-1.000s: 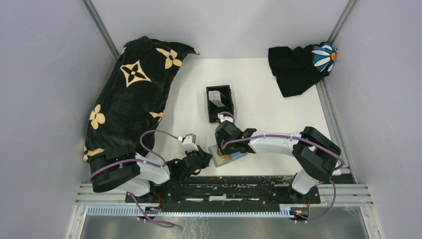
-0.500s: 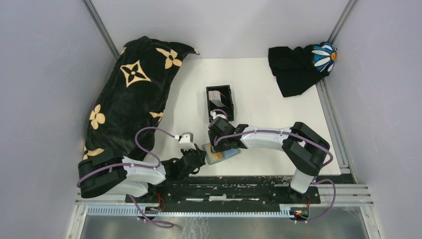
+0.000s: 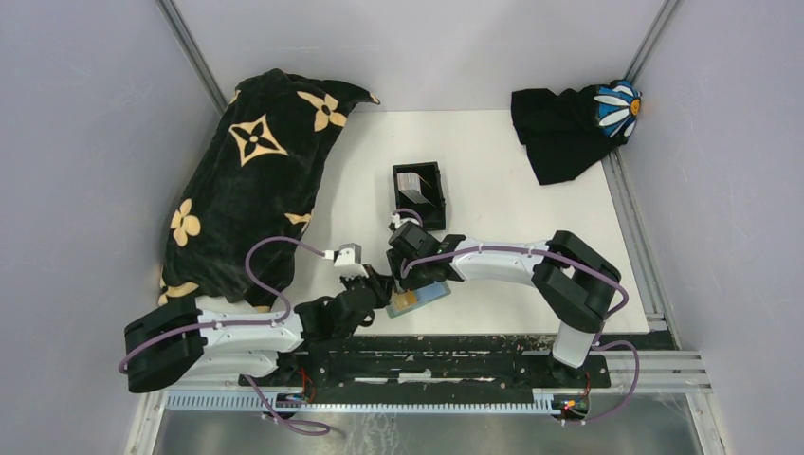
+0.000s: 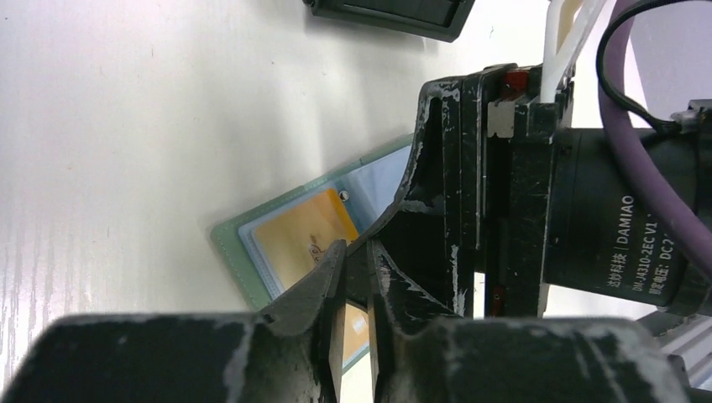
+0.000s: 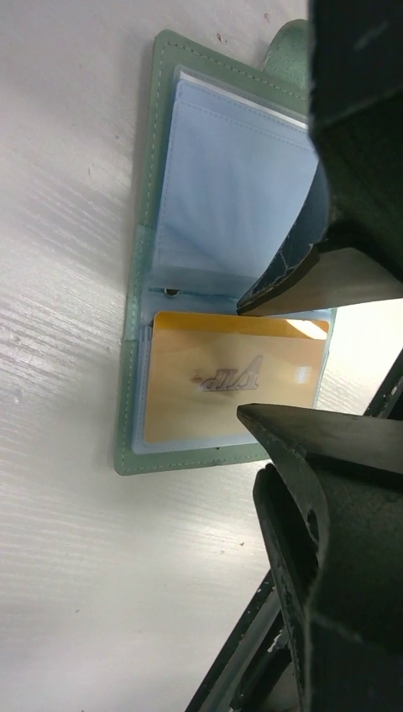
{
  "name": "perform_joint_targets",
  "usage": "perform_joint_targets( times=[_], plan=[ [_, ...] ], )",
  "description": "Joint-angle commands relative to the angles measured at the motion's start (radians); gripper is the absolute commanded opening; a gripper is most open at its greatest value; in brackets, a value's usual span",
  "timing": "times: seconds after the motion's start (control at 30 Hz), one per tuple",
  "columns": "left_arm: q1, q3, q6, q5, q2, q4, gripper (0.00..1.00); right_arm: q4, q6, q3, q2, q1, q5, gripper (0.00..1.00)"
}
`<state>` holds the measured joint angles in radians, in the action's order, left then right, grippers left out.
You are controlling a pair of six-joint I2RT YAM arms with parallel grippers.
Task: Put the credit cards into the card holder
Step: Insert the credit card into the card holder.
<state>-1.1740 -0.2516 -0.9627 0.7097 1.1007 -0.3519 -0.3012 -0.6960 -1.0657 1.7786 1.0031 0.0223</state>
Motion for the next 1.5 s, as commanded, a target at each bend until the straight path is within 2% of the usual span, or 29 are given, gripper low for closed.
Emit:
perform_joint_targets(
  times=[0.0,0.33,0.5,1.03,1.47],
  plan=[
    [-0.003,0.009,-0.061,0.043,-0.063,0.07,0.24,0.002,0.037,-0.051,-0.03,0.017,-0.008,0.5],
    [-0.005,0.059,-0.181,0.007,-0.09,0.208,0.42,-0.018,0.077,-0.059,-0.078,0.016,0.048,0.56],
    [-0.009,0.074,-0.223,-0.016,-0.085,0.213,0.48,-0.028,0.092,-0.067,-0.085,0.015,0.061,0.58],
    [-0.01,0.072,-0.267,-0.077,0.02,0.116,0.52,-0.057,0.106,-0.014,-0.151,-0.007,0.131,0.61],
    [-0.01,0.045,-0.263,-0.054,0.046,0.102,0.52,-0.061,0.106,0.109,-0.212,-0.068,0.185,0.59]
  ],
)
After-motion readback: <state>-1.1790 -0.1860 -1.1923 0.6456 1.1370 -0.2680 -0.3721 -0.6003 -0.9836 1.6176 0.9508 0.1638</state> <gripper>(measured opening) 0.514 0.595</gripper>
